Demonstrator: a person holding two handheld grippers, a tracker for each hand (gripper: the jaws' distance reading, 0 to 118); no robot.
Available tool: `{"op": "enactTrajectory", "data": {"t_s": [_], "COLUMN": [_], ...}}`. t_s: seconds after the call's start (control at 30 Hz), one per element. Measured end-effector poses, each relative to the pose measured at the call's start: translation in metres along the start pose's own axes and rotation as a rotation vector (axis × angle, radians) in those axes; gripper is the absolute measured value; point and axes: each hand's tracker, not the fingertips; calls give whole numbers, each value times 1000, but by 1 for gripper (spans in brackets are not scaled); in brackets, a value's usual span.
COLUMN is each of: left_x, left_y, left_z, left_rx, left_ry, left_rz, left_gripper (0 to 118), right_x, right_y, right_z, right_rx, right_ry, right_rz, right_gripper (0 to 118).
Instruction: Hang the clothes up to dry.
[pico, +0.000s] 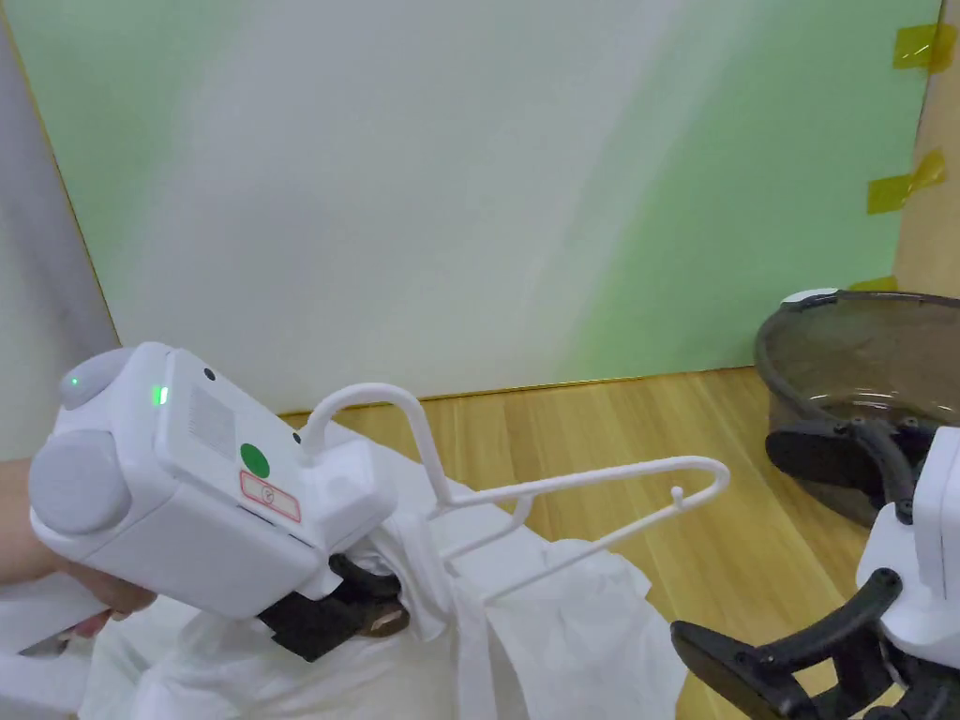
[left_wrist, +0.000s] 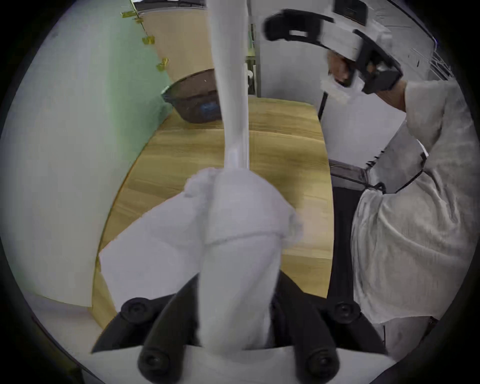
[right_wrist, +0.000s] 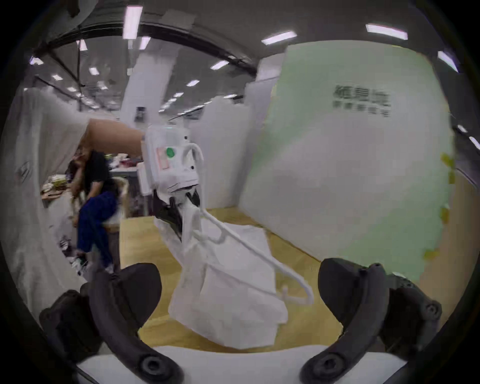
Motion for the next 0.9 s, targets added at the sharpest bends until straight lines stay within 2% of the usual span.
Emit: {"op": "enactTrajectory", "data": {"t_s": [0.13,0.23,0.3,0.37,0.4,0.47,0.53,0.57,0.63,0.7,0.73,0.77,0.8,0.83,0.87,0.9], "left_x": [3,7,7,11,11,12,14,14,16,15,16,17,17,16,17,17], "left_y": [10,14,15,15,15,15,15,15,14,13,12,11,10,10,9,9], "left_z": [3,1,-2,-3,-3,-4,-6,-5,-6,-7,-8,-9,-10,-10,-10,-11], "left_rx": [-4,-22,-24,-21,-23,-28,-29,-31,-28,-29,-30,-32,-36,-38,-35,-30], "left_ry": [44,69,77,85,81,86,106,105,99,90,98,102,106,103,102,112], "left_rz": [-16,-32,-30,-33,-31,-22,-17,-10,-4,3,2,-1,-2,3,4,6], "left_gripper": [8,8,8,8,8,8,8,8,8,8,8,8,8,8,8,8], "right_x": [-35,-51,-58,-63,-66,-71,-71,-76,-79,-79,-78,-76,-75,-76,-75,-70], "right_y": [-24,-60,-86,-102,-108,-118,-126,-128,-133,-136,-135,-135,-136,-135,-135,-135], "right_z": [-18,-60,-93,-117,-130,-149,-163,-167,-177,-186,-189,-193,-195,-196,-197,-195], "right_rx": [-152,-238,-283,-267,-304,-327,-353,-358,-388,-380,-384,-385,-397,-371,-378,-361], "right_ry": [-108,-166,-123,-132,-189,-226,-211,-217,-290,-332,-356,-396,-428,-419,-415,-385], "right_rz": [-110,-286,-386,-374,-358,-346,-389,-377,-331,-314,-321,-308,-267,-261,-244,-276], "right_gripper": [118,118,118,118,118,117,117,117,116,98,79,41,17,9,8,2]}}
